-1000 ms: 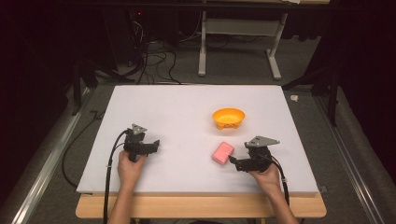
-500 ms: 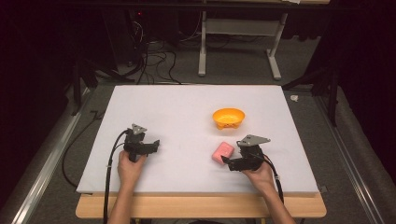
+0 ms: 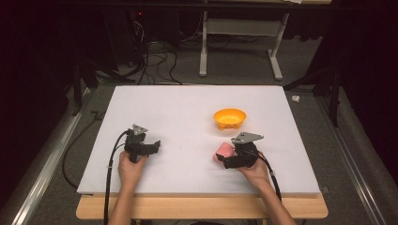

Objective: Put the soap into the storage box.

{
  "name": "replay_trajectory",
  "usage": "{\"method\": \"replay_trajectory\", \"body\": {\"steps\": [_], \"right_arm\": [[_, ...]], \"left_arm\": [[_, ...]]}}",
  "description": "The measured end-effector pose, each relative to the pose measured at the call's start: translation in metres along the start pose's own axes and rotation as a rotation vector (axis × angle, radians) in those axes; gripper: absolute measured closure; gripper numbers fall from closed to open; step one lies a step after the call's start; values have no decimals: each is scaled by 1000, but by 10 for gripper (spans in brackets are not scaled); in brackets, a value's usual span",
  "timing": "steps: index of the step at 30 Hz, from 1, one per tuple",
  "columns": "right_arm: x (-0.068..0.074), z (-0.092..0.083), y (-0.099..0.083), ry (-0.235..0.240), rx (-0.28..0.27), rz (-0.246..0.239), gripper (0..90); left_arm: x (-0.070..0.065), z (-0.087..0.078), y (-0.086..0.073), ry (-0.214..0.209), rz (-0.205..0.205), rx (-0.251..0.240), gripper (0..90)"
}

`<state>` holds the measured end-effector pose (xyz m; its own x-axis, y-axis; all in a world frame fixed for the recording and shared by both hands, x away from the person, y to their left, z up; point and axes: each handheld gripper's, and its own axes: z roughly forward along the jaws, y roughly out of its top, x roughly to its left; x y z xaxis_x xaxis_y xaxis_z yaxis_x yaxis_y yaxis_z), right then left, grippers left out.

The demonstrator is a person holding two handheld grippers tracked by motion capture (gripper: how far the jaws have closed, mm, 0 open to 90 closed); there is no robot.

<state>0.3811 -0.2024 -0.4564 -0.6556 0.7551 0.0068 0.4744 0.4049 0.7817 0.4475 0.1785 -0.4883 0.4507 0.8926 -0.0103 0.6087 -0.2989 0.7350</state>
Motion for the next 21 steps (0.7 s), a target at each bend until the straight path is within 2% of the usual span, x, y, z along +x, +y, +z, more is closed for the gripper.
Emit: {"method": "replay_trajectory", "body": {"steps": [12,21], "right_arm": [[1,21,-5,10,65,-31,115],[1,27,-8,10,97,-47,115]], "left_arm": [[0,0,0,0,0,0,196],[0,0,0,0,-1,0,195]]}}
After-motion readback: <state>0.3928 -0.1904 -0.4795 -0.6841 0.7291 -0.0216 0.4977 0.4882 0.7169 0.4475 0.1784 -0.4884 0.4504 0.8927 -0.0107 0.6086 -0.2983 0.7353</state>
